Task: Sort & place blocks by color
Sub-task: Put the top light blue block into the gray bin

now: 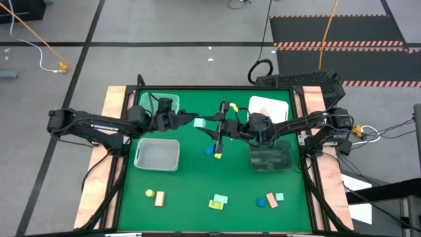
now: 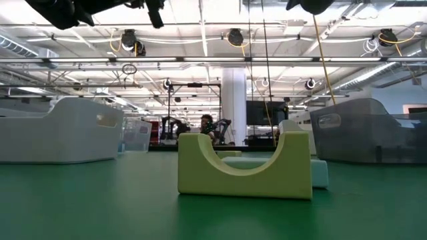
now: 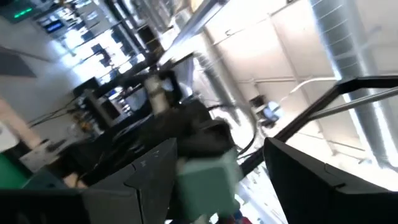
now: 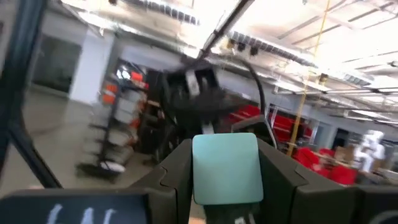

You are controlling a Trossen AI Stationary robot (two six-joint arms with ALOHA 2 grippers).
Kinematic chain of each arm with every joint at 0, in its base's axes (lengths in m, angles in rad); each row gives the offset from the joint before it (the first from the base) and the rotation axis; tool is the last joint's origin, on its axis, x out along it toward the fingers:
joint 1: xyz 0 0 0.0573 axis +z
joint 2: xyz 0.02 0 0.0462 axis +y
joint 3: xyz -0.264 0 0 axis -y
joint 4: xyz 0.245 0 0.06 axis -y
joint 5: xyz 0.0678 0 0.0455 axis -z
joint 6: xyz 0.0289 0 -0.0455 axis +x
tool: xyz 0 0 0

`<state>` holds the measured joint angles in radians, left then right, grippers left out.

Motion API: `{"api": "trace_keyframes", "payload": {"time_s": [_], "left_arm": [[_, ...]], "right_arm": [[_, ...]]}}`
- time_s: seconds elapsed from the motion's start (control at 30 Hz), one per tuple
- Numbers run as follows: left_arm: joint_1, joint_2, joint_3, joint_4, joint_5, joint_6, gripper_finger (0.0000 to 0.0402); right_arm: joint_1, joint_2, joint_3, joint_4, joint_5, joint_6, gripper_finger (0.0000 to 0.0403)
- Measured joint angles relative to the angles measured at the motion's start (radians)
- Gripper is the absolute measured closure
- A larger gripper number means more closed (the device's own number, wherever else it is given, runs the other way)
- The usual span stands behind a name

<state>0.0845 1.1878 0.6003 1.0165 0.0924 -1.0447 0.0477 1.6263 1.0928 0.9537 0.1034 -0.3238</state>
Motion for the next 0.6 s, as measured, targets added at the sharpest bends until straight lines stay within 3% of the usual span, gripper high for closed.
{"api": "trace_keyframes", "payload": {"time_s": [0.6], "left_arm": [[-0.006, 0.003, 0.000, -0.098, 0.011, -0.041, 0.0160]], "right_arm": [[-0.001, -0.002, -0.001, 0.016, 0.026, -0.056, 0.0289]]}}
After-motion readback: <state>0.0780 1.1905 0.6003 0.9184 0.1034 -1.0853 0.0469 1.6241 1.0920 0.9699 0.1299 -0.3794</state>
